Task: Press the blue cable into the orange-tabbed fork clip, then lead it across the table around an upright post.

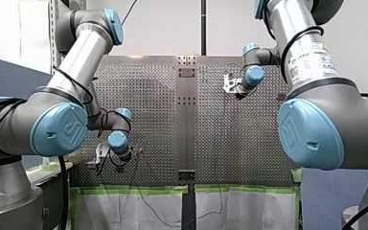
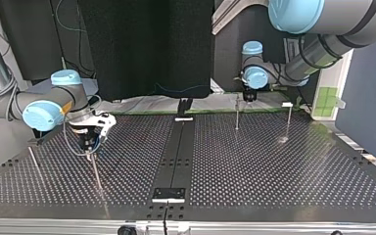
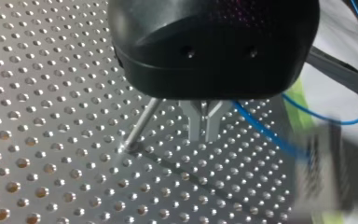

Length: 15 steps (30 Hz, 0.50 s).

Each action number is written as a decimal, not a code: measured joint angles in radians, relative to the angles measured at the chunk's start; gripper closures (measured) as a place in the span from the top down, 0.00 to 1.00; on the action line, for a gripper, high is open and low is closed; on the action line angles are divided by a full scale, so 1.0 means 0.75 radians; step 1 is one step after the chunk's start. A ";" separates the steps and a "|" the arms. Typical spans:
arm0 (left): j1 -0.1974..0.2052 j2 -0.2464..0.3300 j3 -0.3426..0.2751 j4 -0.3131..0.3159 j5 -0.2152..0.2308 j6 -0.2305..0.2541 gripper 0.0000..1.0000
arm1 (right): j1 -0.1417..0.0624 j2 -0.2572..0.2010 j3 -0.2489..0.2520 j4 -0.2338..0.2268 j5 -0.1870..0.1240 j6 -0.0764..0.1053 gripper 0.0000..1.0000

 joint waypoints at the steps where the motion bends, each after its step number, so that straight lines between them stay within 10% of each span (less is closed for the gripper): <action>1: -0.002 0.000 -0.001 -0.008 -0.005 0.000 0.01 | 0.000 0.000 0.000 0.000 0.000 0.000 0.00; 15: -0.049 0.000 -0.053 -0.071 -0.051 0.056 0.01 | -0.003 0.000 0.000 0.000 0.002 0.000 0.00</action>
